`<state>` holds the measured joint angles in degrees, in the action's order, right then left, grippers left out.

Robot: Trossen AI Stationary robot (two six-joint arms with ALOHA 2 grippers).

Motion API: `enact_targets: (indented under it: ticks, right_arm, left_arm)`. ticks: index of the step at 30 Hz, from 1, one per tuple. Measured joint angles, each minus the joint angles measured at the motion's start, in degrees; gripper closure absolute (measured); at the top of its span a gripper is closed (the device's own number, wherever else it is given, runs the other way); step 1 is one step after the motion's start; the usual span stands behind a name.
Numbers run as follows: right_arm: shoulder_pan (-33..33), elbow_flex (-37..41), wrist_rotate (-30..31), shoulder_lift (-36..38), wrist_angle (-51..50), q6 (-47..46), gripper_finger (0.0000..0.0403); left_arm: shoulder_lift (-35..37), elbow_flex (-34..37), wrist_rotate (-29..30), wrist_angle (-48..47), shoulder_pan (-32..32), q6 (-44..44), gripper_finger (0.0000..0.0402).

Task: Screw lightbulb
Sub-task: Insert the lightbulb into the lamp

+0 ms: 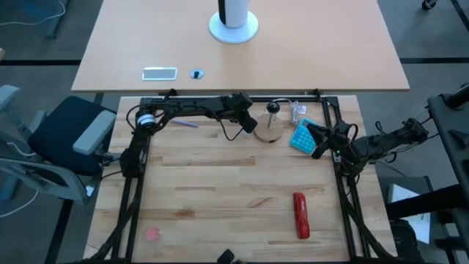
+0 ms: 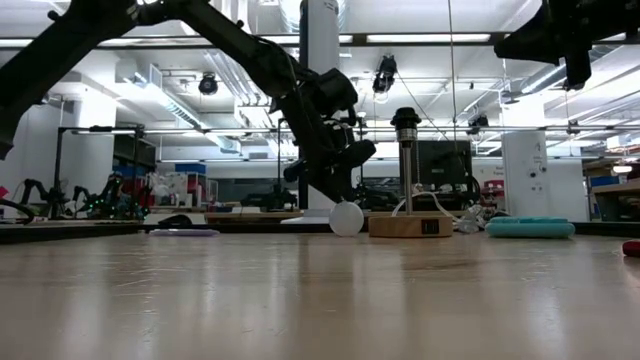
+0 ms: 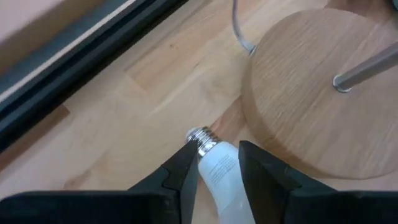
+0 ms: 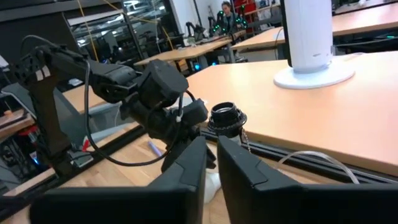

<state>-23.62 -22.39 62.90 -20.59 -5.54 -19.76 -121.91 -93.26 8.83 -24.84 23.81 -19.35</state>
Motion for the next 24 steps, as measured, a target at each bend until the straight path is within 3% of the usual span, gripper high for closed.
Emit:
enact_targets:
  ticks: [6, 15, 22, 24]
  right_arm:
    - [0.0, 0.0, 0.0, -0.2, -0.1, -0.6, 0.0305]
    - [0.0, 0.0, -0.5, -0.2, -0.1, -1.0, 0.0253]
    - [0.0, 0.0, -2.0, -0.2, -0.2, -2.5, 0.0233]
    - [0.0, 0.0, -2.0, -0.2, -0.2, -2.7, 0.0229]
  left_arm:
    - [-0.2, 2.2, -0.2, -0.6, 0.0, -0.8, 0.0263]
    - [0.6, 2.6, -1.0, -13.2, -0.6, 4.4, 0.0260]
    - [3.2, 2.2, -0.8, -12.6, -0.6, 8.4, 0.0260]
    - [4.4, 2.2, -0.8, -11.0, -0.6, 14.9, 0.0260]
